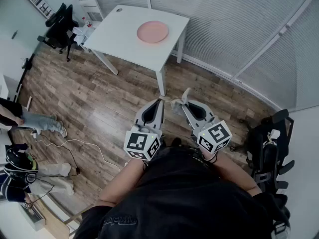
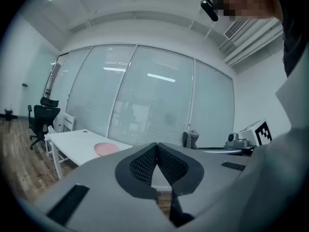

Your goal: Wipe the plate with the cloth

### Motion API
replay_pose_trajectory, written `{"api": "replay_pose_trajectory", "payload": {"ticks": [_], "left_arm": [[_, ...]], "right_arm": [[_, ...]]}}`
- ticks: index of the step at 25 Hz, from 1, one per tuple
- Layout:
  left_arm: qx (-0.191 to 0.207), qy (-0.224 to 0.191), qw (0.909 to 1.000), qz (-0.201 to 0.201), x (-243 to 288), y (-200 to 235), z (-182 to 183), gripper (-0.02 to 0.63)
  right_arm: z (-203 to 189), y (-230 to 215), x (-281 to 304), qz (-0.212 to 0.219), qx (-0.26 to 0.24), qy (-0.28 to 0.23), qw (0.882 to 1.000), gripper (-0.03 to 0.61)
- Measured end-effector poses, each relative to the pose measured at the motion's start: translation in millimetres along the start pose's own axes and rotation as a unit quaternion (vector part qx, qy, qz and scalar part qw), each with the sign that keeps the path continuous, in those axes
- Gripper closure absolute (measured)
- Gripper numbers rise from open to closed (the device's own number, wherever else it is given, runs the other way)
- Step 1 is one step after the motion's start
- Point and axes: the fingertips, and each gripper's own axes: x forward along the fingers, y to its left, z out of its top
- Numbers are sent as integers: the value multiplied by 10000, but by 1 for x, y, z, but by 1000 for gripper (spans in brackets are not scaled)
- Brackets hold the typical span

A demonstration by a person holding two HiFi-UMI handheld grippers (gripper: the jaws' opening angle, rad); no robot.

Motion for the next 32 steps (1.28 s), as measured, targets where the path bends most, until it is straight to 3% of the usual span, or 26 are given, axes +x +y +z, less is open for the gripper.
{"api": "replay_pose_trajectory", "payload": {"ticks": [18, 32], "left_arm": [[-167, 31, 9999, -3, 2, 30, 3, 597], [-292, 95, 9995, -105, 27, 102, 17, 597]], "right_arm": [[0, 12, 30, 158, 22, 108, 9998, 542], [9, 1, 103, -92, 47, 147, 9998, 541]]}}
